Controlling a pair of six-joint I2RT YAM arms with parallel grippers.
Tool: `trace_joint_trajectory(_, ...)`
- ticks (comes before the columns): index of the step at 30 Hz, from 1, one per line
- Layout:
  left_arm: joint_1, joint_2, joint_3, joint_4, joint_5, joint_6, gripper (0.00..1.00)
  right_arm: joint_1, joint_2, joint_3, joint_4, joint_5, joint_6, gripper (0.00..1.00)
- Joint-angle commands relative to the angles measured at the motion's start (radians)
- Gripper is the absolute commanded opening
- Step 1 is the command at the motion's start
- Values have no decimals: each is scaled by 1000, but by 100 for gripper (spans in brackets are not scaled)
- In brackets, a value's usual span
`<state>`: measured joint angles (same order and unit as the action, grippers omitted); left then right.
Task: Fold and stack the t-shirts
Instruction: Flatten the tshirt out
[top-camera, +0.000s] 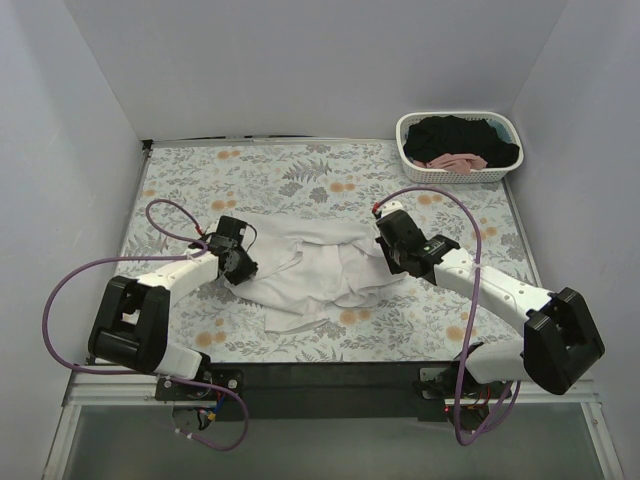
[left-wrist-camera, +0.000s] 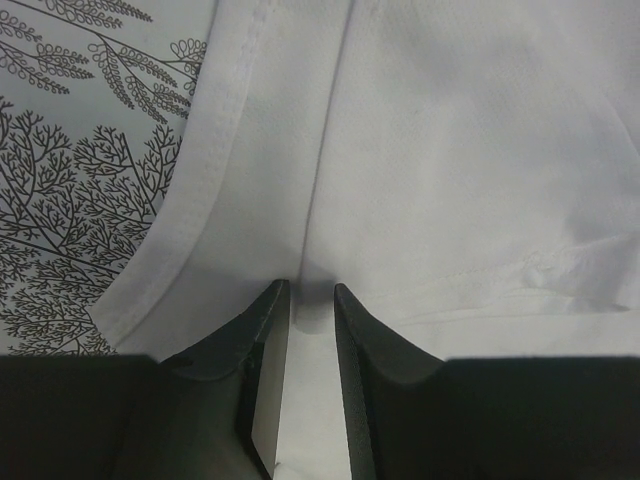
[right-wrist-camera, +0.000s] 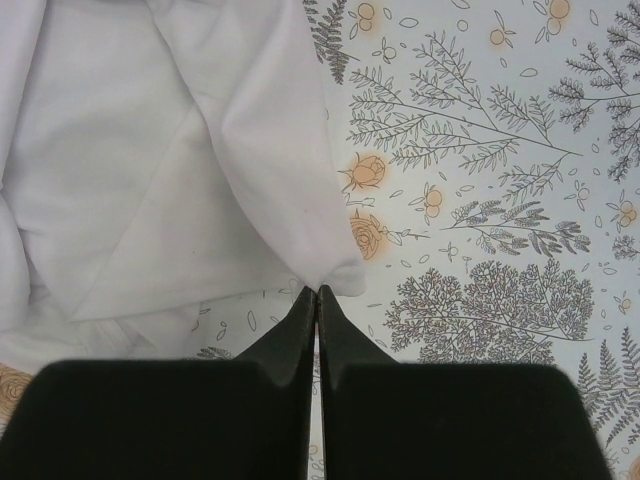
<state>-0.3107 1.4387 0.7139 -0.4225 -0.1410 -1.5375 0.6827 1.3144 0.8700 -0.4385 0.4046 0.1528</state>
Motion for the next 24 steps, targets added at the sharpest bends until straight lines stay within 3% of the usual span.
trace_joint_trajectory(1,-4,-11,-13,16,24,-10,24,-2,-26,-9,30,0,-1,1)
trace_joint_trajectory(4,-8,-11,-11,21,32,-13,20,-2,-27,-12,35,-1,-1,1)
trace_joint_trajectory(10,-10,-37,28,-7,12,-15,1,-2,-40,-11,34,7,-7,1)
trace_joint_trajectory(19,-10,-57,125,-50,-5,13,0,-12,-43,7,35,40,-33,1)
trace_joint_trajectory(24,16,-32,315,-94,-137,86,0,-54,-23,90,35,102,-93,1)
